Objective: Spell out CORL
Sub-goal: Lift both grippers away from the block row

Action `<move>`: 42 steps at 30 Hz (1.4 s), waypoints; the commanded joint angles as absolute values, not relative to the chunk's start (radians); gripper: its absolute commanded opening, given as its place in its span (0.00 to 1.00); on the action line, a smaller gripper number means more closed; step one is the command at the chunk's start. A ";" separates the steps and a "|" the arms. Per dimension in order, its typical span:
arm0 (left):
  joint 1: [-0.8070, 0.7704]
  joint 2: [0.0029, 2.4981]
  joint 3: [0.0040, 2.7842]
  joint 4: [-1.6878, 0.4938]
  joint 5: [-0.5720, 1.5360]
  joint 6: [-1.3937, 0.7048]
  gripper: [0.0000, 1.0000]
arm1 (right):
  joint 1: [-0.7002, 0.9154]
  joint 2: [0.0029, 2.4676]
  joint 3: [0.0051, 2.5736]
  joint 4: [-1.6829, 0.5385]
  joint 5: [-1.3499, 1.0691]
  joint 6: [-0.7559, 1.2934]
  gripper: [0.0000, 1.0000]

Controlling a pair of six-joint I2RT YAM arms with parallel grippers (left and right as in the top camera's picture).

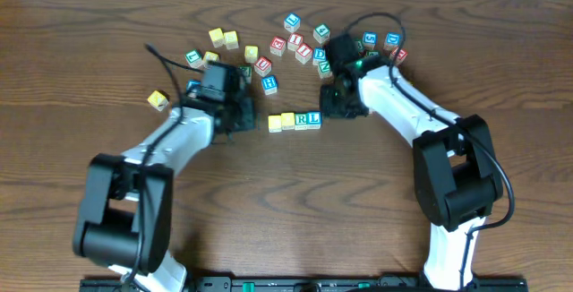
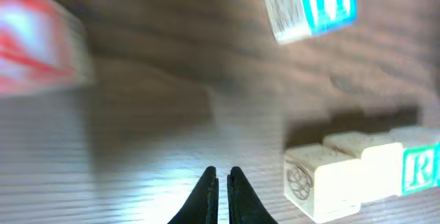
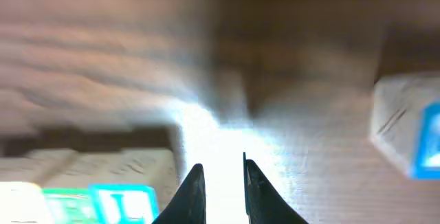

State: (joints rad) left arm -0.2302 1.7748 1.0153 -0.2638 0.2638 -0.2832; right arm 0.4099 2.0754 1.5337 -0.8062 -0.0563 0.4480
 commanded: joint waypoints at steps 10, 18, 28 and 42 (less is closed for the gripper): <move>-0.078 1.589 1.084 -0.299 0.134 -0.211 0.07 | 0.470 2.098 1.625 -0.661 -0.082 0.448 0.11; -0.030 1.589 1.084 -0.308 -0.004 -0.211 0.08 | 0.553 2.164 1.625 -0.558 -0.081 0.494 0.08; 0.004 1.589 1.084 -0.317 -0.012 -0.211 0.08 | 0.604 2.201 1.624 -0.569 -0.078 0.527 0.03; 0.004 1.590 1.084 -0.336 -0.012 -0.211 0.08 | 0.604 2.204 1.624 -0.610 -0.101 0.534 0.01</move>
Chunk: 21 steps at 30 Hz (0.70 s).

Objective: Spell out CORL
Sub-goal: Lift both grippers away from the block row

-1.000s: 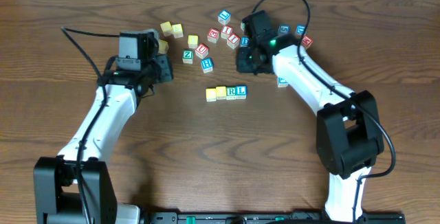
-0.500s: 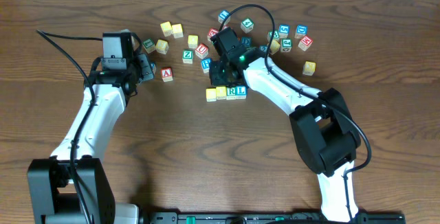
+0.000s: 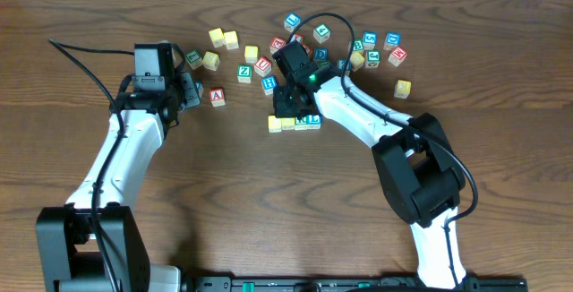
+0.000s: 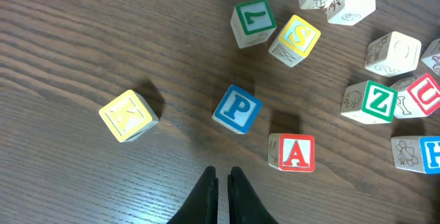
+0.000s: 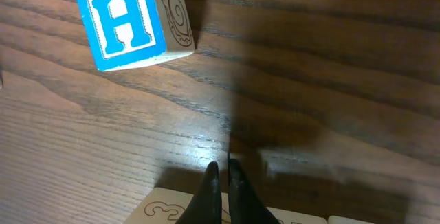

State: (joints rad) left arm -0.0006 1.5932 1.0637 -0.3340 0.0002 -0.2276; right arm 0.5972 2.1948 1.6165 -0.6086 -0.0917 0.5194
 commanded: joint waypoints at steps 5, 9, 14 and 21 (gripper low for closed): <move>0.004 1.590 1.084 -0.336 -0.012 -0.211 0.08 | 0.604 2.204 1.624 -0.613 -0.101 0.535 0.01; 0.004 1.590 1.084 -0.336 -0.012 -0.211 0.08 | 0.604 2.204 1.624 -0.619 -0.101 0.535 0.01; 0.004 1.590 1.084 -0.336 -0.012 -0.211 0.08 | 0.604 2.204 1.624 -0.624 -0.105 0.535 0.01; 0.004 1.590 1.084 -0.336 -0.012 -0.211 0.08 | 0.604 2.204 1.624 -0.621 -0.104 0.534 0.01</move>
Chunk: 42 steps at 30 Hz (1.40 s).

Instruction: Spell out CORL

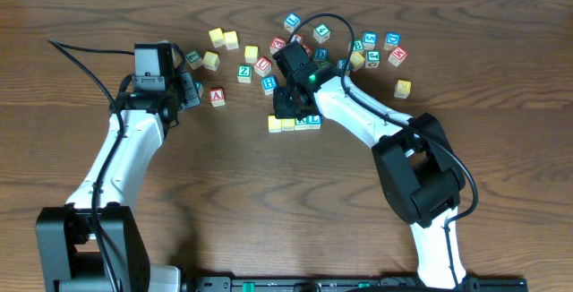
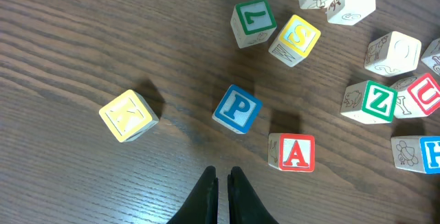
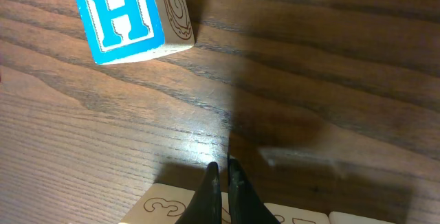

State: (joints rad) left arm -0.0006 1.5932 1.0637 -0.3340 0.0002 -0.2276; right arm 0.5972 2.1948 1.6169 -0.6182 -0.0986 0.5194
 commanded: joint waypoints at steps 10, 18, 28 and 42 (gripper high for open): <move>0.027 1.560 1.146 -0.360 -0.012 -0.210 0.08 | 0.563 2.126 1.665 -0.622 -0.104 0.472 0.01; 0.074 1.334 1.211 -0.411 -0.013 -0.210 0.09 | 0.429 1.843 1.673 -0.725 -0.095 0.393 0.08; 0.080 1.202 1.210 -0.434 -0.012 -0.210 0.98 | 0.228 1.502 1.673 -1.004 -0.051 0.327 0.61; 0.080 1.206 1.210 -0.434 -0.012 -0.210 0.98 | 0.143 1.161 1.673 -1.185 -0.052 0.328 0.99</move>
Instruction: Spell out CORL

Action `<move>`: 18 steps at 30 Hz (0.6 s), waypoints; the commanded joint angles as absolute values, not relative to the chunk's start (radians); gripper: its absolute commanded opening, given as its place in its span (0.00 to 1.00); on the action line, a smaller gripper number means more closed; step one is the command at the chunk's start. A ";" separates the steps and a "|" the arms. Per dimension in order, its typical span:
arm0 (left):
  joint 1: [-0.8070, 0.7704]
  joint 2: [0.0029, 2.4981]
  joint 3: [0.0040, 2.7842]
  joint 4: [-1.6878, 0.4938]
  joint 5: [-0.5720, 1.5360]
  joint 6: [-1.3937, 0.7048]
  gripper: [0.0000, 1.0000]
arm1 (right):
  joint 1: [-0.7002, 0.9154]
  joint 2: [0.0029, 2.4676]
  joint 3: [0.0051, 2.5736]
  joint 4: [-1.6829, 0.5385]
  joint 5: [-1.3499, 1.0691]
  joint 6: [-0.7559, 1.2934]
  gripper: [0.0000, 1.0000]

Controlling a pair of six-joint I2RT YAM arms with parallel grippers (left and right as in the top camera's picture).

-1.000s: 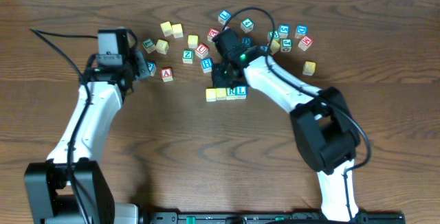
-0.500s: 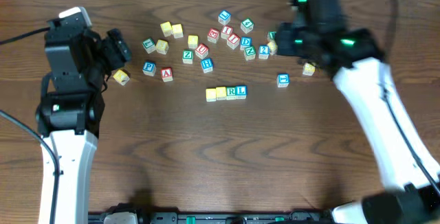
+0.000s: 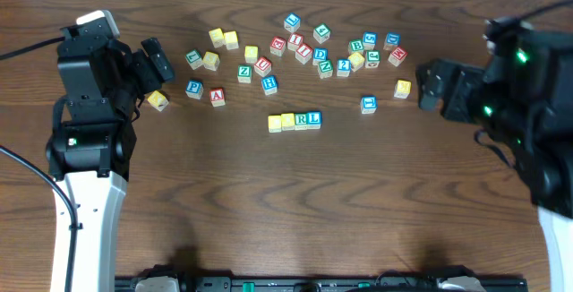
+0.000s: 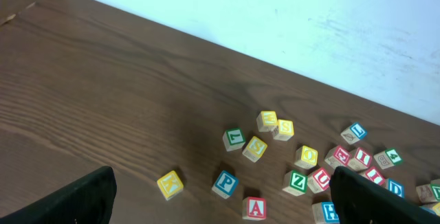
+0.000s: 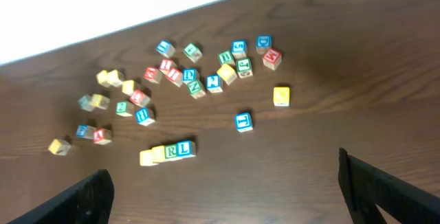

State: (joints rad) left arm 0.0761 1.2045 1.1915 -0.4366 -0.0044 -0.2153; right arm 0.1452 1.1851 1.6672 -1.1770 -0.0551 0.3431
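Note:
A row of small letter blocks (image 3: 295,121) lies mid-table: two yellow blocks whose top letters I cannot read, then a green R (image 3: 302,120) and a blue L (image 3: 314,119). The same row (image 5: 168,152) shows in the right wrist view. My left gripper (image 4: 227,210) is raised high over the table's left side, jaws wide open and empty. High over the right side, my right gripper (image 5: 227,203) is also wide open and empty. Neither is near the row.
Several loose letter blocks (image 3: 304,50) are scattered behind the row. A yellow K (image 4: 170,183), blue P (image 4: 224,182) and red A (image 4: 254,207) lie at the left. A blue block (image 3: 368,104) and a yellow one (image 3: 403,88) lie right of the row.
Both grippers were shut and low, the right at the row's left end, the left near the P and A blocks. Now both are raised, out at the sides and wide open. The row has not moved.
First both grippers were low on either side of the row, the left shut, the right slightly open. Then the left was away by the P and A blocks and the right was shut behind the row's left end. Now both are lifted and open, the row left standing.

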 commanded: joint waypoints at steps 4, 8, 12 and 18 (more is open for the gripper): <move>0.080 1.206 1.210 -0.434 -0.012 -0.210 0.98 | 0.143 1.121 1.673 -1.220 -0.051 0.326 0.99; 0.080 1.206 1.210 -0.434 -0.012 -0.210 0.98 | 0.143 1.104 1.673 -1.280 -0.043 0.252 0.99; 0.080 1.206 1.210 -0.434 -0.012 -0.210 0.98 | 0.143 1.106 1.660 -1.285 -0.031 0.249 0.99; 0.080 1.206 1.210 -0.434 -0.012 -0.210 0.98 | 0.130 0.992 1.385 -0.961 -0.017 0.142 0.99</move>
State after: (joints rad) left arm 0.0761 1.2045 1.1915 -0.4374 -0.0044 -0.2153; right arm 0.1398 1.0615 1.5150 -1.0439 -0.0345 0.2211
